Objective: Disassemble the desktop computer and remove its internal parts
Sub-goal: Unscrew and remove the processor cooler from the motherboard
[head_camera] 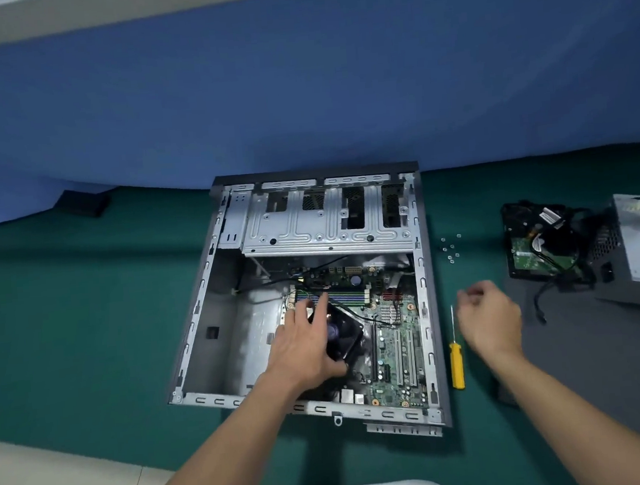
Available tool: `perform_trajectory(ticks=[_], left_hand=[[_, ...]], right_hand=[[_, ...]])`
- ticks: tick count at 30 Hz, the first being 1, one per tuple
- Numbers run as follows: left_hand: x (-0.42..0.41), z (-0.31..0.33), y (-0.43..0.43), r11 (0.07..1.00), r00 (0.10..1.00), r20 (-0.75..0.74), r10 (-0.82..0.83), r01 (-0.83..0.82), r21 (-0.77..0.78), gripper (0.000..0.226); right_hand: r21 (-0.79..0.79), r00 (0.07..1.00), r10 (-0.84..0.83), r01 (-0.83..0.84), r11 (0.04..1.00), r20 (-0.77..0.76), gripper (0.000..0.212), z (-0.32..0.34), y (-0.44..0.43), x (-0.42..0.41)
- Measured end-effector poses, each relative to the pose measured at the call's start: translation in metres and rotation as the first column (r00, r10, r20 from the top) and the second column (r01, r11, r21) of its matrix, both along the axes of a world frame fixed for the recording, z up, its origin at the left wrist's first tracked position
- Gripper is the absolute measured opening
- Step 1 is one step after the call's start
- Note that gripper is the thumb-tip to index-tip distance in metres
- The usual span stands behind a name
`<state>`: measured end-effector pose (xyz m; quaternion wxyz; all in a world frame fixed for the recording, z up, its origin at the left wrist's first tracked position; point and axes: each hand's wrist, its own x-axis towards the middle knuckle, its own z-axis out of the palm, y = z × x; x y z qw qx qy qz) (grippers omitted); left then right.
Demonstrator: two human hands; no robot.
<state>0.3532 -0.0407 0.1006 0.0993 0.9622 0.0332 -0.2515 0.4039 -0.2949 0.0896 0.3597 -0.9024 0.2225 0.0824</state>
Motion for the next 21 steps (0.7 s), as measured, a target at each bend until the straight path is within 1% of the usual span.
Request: perform_trajectory(ticks=[2, 4, 6, 7, 8, 9, 10, 11, 12, 13, 14, 15, 16, 18, 19, 21], left_hand=[[0.0, -0.002, 0.003, 1.0, 0.997, -0.075, -0.021, 0.02, -0.016, 0.121], [0.001, -0.002, 0.004, 0.995, 0.988, -0.148, -0.031, 0.017, -0.093, 0.122], [0.004, 0.0, 0.008, 0.979, 0.978, -0.21, -0.005, -0.038, -0.199, 0.12], [0.005, 0.001, 0.013, 0.967, 0.978, -0.209, 0.018, -0.07, -0.244, 0.115], [0.005, 0.002, 0.018, 0.954, 0.984, -0.172, 0.051, -0.099, -0.282, 0.106], [0.006, 0.002, 0.024, 0.941, 0.989, -0.099, 0.105, -0.131, -0.312, 0.092], [0.005, 0.002, 0.032, 0.932, 0.985, -0.01, 0.174, -0.168, -0.322, 0.075], [0.004, 0.002, 0.041, 0.931, 0.968, 0.073, 0.239, -0.207, -0.3, 0.056], [0.002, 0.001, 0.051, 0.939, 0.952, 0.127, 0.279, -0.243, -0.242, 0.04], [0.0, 0.0, 0.061, 0.952, 0.95, 0.135, 0.282, -0.259, -0.162, 0.029], [-0.003, -0.002, 0.069, 0.967, 0.965, 0.089, 0.249, -0.241, -0.086, 0.024], [-0.006, -0.006, 0.077, 0.98, 0.98, 0.007, 0.196, -0.196, -0.039, 0.024], [-0.007, -0.01, 0.082, 0.987, 0.984, -0.09, 0.151, -0.155, -0.032, 0.027], [-0.009, -0.016, 0.088, 0.989, 0.961, -0.263, 0.09, -0.117, -0.087, 0.043], [-0.007, -0.018, 0.087, 0.989, 0.945, -0.32, 0.058, -0.098, -0.109, 0.054], [-0.004, -0.018, 0.087, 0.992, 0.929, -0.37, -0.01, -0.038, -0.122, 0.07]], right_hand=[[0.007, 0.982, 0.025, -0.026, 1.0, 0.188, 0.014, 0.022, 0.016, 0.006], [-0.048, 0.925, 0.115, -0.105, 0.993, 0.363, 0.012, 0.042, 0.038, 0.006], [-0.124, 0.847, 0.267, -0.237, 0.964, 0.46, 0.011, 0.055, 0.061, 0.004], [-0.169, 0.805, 0.366, -0.325, 0.93, 0.466, 0.011, 0.057, 0.074, 0.002], [-0.212, 0.761, 0.47, -0.42, 0.882, 0.446, 0.013, 0.056, 0.085, 0.0], [-0.245, 0.716, 0.569, -0.515, 0.821, 0.403, 0.015, 0.053, 0.097, -0.002], [-0.263, 0.671, 0.655, -0.601, 0.755, 0.347, 0.019, 0.049, 0.109, -0.003], [-0.267, 0.628, 0.723, -0.673, 0.69, 0.286, 0.023, 0.044, 0.122, -0.004], [-0.267, 0.584, 0.778, -0.73, 0.629, 0.233, 0.026, 0.038, 0.134, -0.005], [-0.269, 0.533, 0.824, -0.779, 0.567, 0.194, 0.029, 0.033, 0.147, -0.005], [-0.278, 0.472, 0.867, -0.821, 0.499, 0.161, 0.032, 0.029, 0.159, -0.004], [-0.293, 0.406, 0.905, -0.856, 0.426, 0.13, 0.035, 0.025, 0.17, -0.003], [-0.311, 0.339, 0.936, -0.883, 0.351, 0.094, 0.038, 0.021, 0.181, -0.001], [-0.349, 0.227, 0.974, -0.912, 0.214, 0.004, 0.043, 0.012, 0.2, 0.003], [-0.363, 0.194, 0.98, -0.918, 0.162, -0.052, 0.044, 0.007, 0.206, 0.005], [-0.384, 0.162, 0.97, -0.92, 0.081, -0.184, 0.046, 0.0, 0.215, 0.009]])
